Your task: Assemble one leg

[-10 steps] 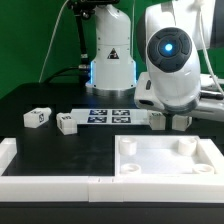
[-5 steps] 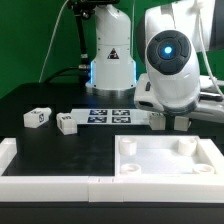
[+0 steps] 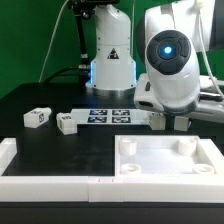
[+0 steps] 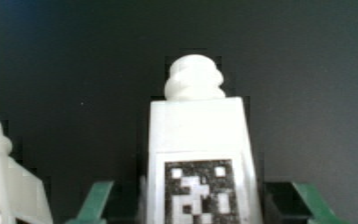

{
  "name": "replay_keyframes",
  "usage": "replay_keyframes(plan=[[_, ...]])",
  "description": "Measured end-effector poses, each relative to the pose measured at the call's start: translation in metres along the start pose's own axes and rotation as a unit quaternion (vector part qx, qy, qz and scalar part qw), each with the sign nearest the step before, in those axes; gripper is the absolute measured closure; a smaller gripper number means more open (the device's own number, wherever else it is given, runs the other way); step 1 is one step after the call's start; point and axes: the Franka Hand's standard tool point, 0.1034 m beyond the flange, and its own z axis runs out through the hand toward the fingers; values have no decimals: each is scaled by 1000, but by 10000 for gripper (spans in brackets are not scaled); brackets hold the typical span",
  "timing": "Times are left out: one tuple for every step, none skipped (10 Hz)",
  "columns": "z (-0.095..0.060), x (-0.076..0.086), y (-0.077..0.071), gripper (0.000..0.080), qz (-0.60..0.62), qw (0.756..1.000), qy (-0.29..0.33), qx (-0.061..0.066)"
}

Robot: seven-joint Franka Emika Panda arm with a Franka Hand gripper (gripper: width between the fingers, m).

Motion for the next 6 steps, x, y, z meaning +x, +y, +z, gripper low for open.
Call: replay_keyframes(plan=[[-14, -7, -1, 509, -3, 1000, 1, 3], [-27, -15, -1, 509, -6, 1000, 2, 5], [-43, -26, 1, 509, -8, 1000, 0, 7], [-57, -32, 2, 509, -8, 1000, 9, 12], [-66, -34, 6, 509, -6, 1000, 6, 14], [-63, -30, 5, 509, -5, 1000, 13, 15]])
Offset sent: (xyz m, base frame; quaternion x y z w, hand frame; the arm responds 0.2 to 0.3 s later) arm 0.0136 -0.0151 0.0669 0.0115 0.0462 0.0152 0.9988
